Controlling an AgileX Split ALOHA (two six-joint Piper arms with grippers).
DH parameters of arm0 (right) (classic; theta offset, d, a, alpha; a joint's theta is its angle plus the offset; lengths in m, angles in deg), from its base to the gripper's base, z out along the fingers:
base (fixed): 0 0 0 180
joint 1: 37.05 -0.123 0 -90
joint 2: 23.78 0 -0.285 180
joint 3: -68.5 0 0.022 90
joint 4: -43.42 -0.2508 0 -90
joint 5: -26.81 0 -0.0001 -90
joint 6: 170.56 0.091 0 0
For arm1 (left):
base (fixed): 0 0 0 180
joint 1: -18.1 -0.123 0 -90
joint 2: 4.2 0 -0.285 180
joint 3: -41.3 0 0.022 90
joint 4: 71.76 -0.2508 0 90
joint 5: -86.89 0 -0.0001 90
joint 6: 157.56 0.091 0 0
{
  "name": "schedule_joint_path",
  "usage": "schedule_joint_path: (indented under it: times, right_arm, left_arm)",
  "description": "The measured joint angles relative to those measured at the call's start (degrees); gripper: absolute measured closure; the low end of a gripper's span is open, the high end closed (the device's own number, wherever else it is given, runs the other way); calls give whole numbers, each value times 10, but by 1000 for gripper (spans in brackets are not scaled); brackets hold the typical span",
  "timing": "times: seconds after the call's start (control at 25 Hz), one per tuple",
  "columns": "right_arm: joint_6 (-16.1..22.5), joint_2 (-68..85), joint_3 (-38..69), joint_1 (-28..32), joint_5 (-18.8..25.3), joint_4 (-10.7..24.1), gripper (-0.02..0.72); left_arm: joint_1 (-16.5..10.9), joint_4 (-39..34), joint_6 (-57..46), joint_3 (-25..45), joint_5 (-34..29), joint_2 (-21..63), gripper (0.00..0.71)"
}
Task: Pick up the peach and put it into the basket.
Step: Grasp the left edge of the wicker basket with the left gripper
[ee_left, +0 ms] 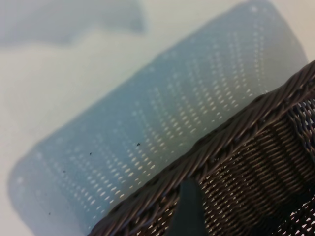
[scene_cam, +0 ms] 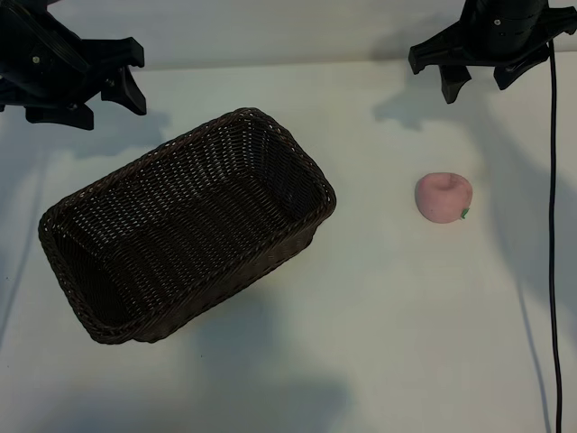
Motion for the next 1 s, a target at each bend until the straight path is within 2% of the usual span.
schedule_joint_path:
  times: [0.2, 0.48, 0.64, 0.88, 1.0]
  right_arm:
    - [0, 0, 0, 0, 0, 0, 125]
    - [-5, 0, 0, 0, 0, 0, 125]
    - [-6, 0, 0, 0, 0, 0, 125]
    - [-9, 0, 0, 0, 0, 0, 125]
    - [-11, 0, 0, 0, 0, 0, 125]
  left_arm:
    - [0, 0, 0, 0, 38, 0, 120]
    - [0, -38, -21, 8, -8, 12, 120]
    - [0, -67, -52, 89, 16, 89, 120]
    - [0, -79, -113, 266, 82, 241, 120]
    - [0, -80, -148, 333, 112, 299, 120]
